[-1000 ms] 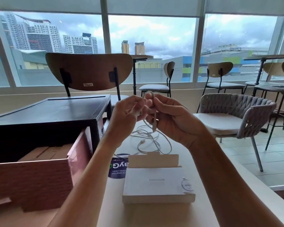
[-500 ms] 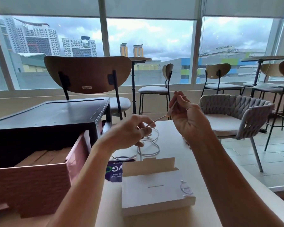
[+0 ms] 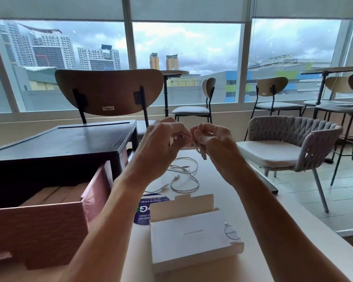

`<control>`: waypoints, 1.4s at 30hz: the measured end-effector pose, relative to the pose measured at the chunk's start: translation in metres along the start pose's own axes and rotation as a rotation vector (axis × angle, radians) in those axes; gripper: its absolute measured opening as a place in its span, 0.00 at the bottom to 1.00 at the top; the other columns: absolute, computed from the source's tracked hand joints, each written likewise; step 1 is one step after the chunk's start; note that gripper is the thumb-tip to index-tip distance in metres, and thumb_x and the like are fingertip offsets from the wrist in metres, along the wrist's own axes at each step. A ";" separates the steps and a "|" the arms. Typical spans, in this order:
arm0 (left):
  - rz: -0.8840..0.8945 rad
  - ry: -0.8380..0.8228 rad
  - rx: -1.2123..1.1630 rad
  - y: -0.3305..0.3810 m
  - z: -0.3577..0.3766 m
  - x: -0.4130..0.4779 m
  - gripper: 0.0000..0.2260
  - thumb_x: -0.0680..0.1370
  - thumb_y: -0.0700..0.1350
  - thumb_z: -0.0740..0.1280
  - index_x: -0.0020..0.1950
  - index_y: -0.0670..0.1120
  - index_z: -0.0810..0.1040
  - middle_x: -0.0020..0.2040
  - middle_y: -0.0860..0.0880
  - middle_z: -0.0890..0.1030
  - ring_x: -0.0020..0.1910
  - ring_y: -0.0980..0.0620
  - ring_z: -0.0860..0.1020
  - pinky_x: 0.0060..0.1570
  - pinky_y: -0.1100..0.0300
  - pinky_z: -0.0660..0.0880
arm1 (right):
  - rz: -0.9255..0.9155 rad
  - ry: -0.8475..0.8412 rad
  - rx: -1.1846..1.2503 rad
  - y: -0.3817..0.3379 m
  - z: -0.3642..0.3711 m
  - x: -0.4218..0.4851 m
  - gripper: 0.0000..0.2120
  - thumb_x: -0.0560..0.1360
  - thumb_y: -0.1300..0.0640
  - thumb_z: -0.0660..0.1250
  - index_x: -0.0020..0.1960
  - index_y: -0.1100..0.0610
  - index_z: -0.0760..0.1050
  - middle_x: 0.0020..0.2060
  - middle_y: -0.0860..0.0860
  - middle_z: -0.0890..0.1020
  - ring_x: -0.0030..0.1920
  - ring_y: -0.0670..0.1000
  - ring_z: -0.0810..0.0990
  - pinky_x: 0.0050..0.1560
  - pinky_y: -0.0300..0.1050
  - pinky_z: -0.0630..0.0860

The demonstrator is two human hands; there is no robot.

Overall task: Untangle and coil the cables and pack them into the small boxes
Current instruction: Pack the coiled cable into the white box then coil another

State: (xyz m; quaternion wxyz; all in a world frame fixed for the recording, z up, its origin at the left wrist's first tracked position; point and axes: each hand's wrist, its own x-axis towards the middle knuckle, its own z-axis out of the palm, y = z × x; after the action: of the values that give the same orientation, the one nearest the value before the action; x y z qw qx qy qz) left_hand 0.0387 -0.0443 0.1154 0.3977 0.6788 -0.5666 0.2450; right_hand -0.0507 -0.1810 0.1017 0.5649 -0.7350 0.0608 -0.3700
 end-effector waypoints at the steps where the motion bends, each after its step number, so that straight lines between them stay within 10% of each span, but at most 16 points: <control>1: 0.009 0.028 0.009 0.001 0.000 0.000 0.03 0.77 0.45 0.72 0.48 0.49 0.85 0.43 0.57 0.79 0.46 0.61 0.78 0.47 0.68 0.73 | 0.005 -0.073 -0.020 0.000 0.000 0.000 0.11 0.82 0.64 0.59 0.49 0.61 0.80 0.39 0.53 0.85 0.41 0.47 0.84 0.43 0.41 0.77; 23: -0.111 0.292 -0.268 -0.018 -0.002 -0.005 0.08 0.81 0.46 0.67 0.49 0.44 0.84 0.45 0.52 0.82 0.47 0.54 0.82 0.49 0.57 0.79 | 0.117 -0.744 0.586 -0.005 -0.011 -0.007 0.09 0.80 0.60 0.58 0.54 0.63 0.75 0.37 0.50 0.76 0.33 0.44 0.70 0.40 0.37 0.73; 33: -0.215 -0.025 -0.093 -0.017 0.009 -0.009 0.18 0.81 0.41 0.67 0.70 0.49 0.75 0.53 0.54 0.81 0.46 0.66 0.78 0.43 0.81 0.69 | 0.108 -0.377 1.153 -0.007 0.005 0.004 0.12 0.78 0.65 0.59 0.59 0.68 0.74 0.49 0.59 0.83 0.43 0.50 0.83 0.48 0.42 0.81; 42: -0.246 -0.357 -0.010 -0.011 0.008 -0.012 0.12 0.80 0.40 0.68 0.61 0.51 0.81 0.47 0.54 0.81 0.47 0.60 0.79 0.49 0.61 0.77 | 0.108 0.057 1.218 -0.001 0.005 0.007 0.22 0.73 0.65 0.65 0.66 0.70 0.73 0.47 0.59 0.84 0.40 0.49 0.83 0.36 0.32 0.79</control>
State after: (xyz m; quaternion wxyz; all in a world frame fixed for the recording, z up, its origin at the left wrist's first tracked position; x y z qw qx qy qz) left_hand 0.0459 -0.0439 0.0987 0.3212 0.7734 -0.5422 0.0681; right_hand -0.0428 -0.1798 0.1052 0.8997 -0.2657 -0.1094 -0.3287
